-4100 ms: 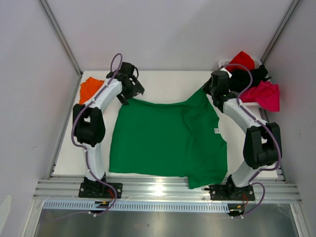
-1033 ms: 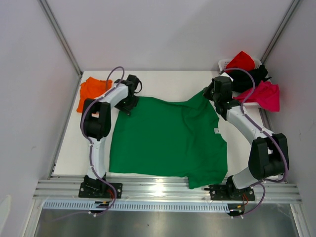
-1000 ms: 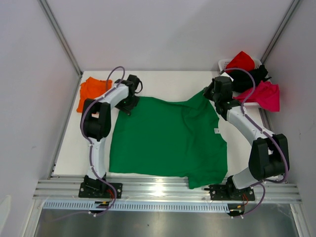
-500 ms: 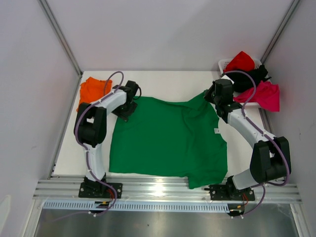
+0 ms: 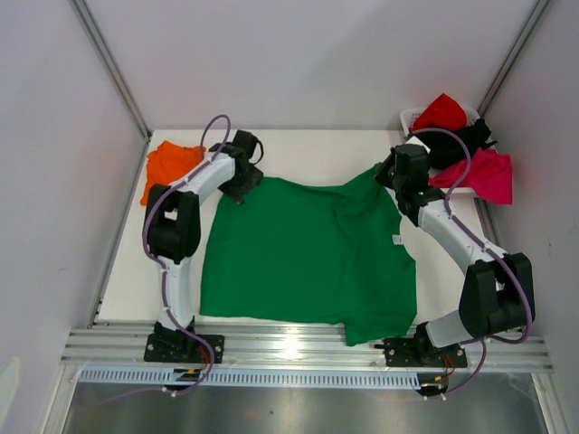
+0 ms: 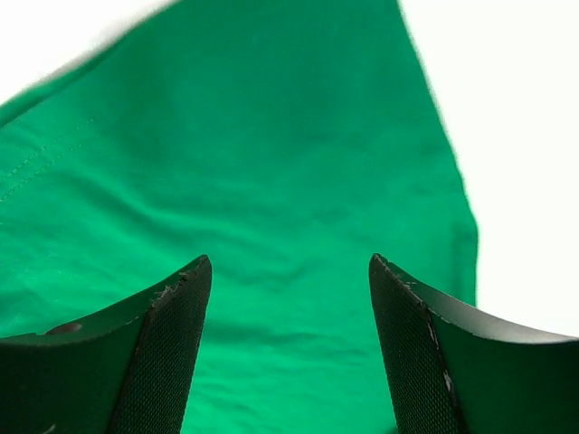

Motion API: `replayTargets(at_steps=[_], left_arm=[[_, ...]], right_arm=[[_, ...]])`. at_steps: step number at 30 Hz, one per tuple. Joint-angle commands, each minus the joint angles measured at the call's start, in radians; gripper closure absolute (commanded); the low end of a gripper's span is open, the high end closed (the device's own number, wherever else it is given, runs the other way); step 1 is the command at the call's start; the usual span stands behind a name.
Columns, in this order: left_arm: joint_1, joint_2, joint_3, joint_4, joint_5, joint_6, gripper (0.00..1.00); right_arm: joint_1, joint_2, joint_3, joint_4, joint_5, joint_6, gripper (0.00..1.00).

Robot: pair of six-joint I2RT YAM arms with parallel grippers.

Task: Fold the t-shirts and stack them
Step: Flatten the tshirt out

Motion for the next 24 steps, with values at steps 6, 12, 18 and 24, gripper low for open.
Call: replayTargets(at_steps=[6, 12, 18, 24], left_arm=[[-0.001, 0.025, -0.025, -0.068, 0.129, 0.052, 0.27], [0.004, 0.059, -0.019, -0.11, 0.165, 0.052, 0.29], [0.004, 0.034, -0.097, -0.142, 0.214, 0.0, 0.29], [0.002, -0.062, -0.278, -0.051, 0.205, -0.073, 0.3]], right_arm=[[-0.005, -0.041, 0.004, 0.027, 0.001, -0.003, 0.97], [-0.005, -0.051, 0.002, 0.024, -0.005, 0.003, 0.97], [-0.006, -0.065, -0.004, 0.022, -0.002, 0.005, 0.97], [-0.006, -0.073, -0.01, 0.024, -0.008, 0.01, 0.97]])
